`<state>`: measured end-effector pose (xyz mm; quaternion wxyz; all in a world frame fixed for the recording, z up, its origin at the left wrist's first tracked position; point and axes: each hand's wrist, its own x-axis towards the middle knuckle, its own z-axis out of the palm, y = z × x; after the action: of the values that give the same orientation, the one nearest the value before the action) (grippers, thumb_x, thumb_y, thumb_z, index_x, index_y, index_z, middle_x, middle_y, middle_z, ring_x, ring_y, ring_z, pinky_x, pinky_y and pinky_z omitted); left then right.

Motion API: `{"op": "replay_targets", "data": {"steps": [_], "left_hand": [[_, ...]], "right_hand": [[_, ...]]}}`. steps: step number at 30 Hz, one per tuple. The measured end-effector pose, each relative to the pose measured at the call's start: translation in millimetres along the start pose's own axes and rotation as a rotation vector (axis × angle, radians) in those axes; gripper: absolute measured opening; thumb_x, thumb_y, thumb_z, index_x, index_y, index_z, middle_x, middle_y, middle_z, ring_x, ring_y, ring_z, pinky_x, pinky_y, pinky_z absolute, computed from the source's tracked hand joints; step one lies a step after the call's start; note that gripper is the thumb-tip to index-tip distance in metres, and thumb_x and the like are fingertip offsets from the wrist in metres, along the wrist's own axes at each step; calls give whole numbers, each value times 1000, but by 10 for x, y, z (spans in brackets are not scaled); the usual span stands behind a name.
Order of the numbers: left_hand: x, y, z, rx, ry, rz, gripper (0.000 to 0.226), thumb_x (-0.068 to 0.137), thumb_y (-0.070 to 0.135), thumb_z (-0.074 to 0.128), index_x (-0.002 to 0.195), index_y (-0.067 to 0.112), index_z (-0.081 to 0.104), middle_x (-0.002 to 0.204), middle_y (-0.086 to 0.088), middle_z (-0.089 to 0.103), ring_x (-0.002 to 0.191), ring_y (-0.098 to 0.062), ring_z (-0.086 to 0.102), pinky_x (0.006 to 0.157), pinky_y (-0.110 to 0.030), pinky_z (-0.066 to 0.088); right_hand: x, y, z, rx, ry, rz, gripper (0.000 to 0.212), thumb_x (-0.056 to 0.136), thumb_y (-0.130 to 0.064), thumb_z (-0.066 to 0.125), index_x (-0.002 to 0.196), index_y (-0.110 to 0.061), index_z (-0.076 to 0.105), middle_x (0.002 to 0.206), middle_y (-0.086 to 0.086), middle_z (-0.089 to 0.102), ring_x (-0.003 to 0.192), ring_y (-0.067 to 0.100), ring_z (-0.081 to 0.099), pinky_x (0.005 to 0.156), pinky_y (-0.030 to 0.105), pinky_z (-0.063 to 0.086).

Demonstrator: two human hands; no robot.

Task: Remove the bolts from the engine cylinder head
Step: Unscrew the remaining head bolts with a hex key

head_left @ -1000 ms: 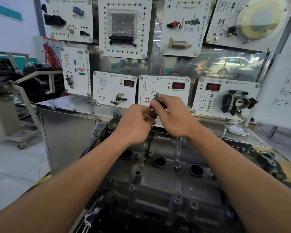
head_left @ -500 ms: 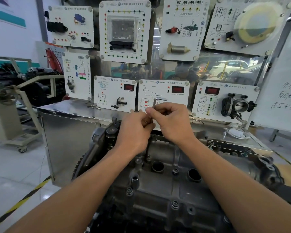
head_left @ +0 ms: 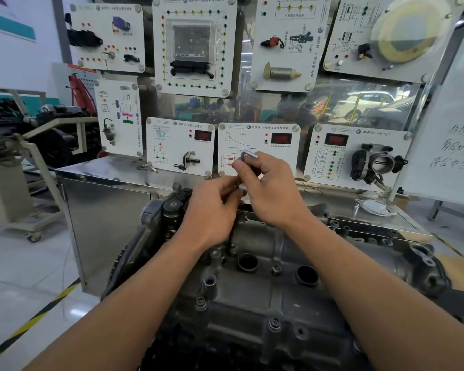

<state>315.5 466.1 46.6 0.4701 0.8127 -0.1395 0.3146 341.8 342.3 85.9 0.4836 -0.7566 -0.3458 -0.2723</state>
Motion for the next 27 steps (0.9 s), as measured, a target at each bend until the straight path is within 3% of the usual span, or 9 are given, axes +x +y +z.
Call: {"op": "replay_targets", "data": {"steps": [3, 5, 8, 13, 17, 20, 23, 25, 27], "left_hand": [[-17, -7, 0, 14, 58, 14, 14, 94, 4, 61, 92, 6, 74, 76, 2, 74, 70, -3, 66, 65, -22, 51], [-5, -11, 7, -9, 103, -10, 11, 91, 5, 65, 92, 7, 77, 80, -2, 77, 76, -12, 72, 72, -29, 56], [13, 12, 9, -17, 128, -23, 14, 88, 9, 71, 99, 11, 79, 87, 0, 78, 80, -5, 73, 78, -28, 58], [31, 23, 11, -33, 120, -16, 14, 85, 13, 75, 98, 14, 80, 87, 2, 79, 80, -2, 73, 88, -38, 58], [45, 19, 13, 4, 168, -51, 6, 80, 16, 79, 83, 11, 79, 74, 0, 77, 69, -9, 73, 72, -38, 60], [63, 21, 21, 86, 218, -50, 16, 76, 17, 81, 69, 10, 69, 61, -1, 68, 58, -16, 64, 60, -35, 54], [78, 10, 23, 111, 182, -51, 16, 83, 16, 76, 76, 7, 64, 68, -6, 68, 64, -20, 62, 64, -36, 52], [60, 1, 2, 22, 83, -26, 3, 91, 12, 68, 89, 10, 69, 81, 0, 74, 78, -12, 70, 73, -29, 57], [35, -11, -26, -85, -1, -6, 12, 95, 4, 61, 100, 7, 72, 91, 3, 76, 89, -7, 72, 81, -22, 57]], "right_hand": [[-7, -5, -16, -69, -51, -60, 31, 99, -13, 56, 70, -5, 56, 73, 13, 59, 74, 25, 54, 70, 37, 44], [-13, -1, -7, -23, -44, -30, 28, 99, -13, 56, 75, -2, 63, 77, 11, 65, 80, 25, 60, 73, 39, 47], [-28, 11, 22, 137, 35, 56, 22, 93, -16, 68, 71, -10, 69, 64, 2, 64, 64, 21, 57, 64, 35, 47], [-19, 13, 42, 156, 153, 94, 22, 81, -19, 81, 69, -2, 74, 62, 13, 68, 56, 16, 56, 57, 32, 51], [-14, 19, 53, 100, 112, 77, 42, 87, -18, 74, 50, -13, 56, 45, 3, 47, 47, 7, 37, 49, 21, 35], [-11, 9, 32, 61, 1, 22, 44, 93, -14, 66, 52, -14, 53, 47, -6, 38, 48, 6, 32, 50, 17, 30], [23, -13, -11, -19, -82, -36, 42, 96, -12, 62, 56, -21, 55, 48, -12, 46, 50, 5, 41, 53, 18, 33], [52, -10, -43, -66, -134, -71, 35, 98, -13, 60, 62, -8, 61, 56, 3, 56, 55, 15, 47, 55, 29, 38], [67, -3, -66, -70, -165, -97, 33, 99, -13, 57, 73, 5, 62, 65, 18, 60, 63, 30, 52, 60, 38, 43]]}}
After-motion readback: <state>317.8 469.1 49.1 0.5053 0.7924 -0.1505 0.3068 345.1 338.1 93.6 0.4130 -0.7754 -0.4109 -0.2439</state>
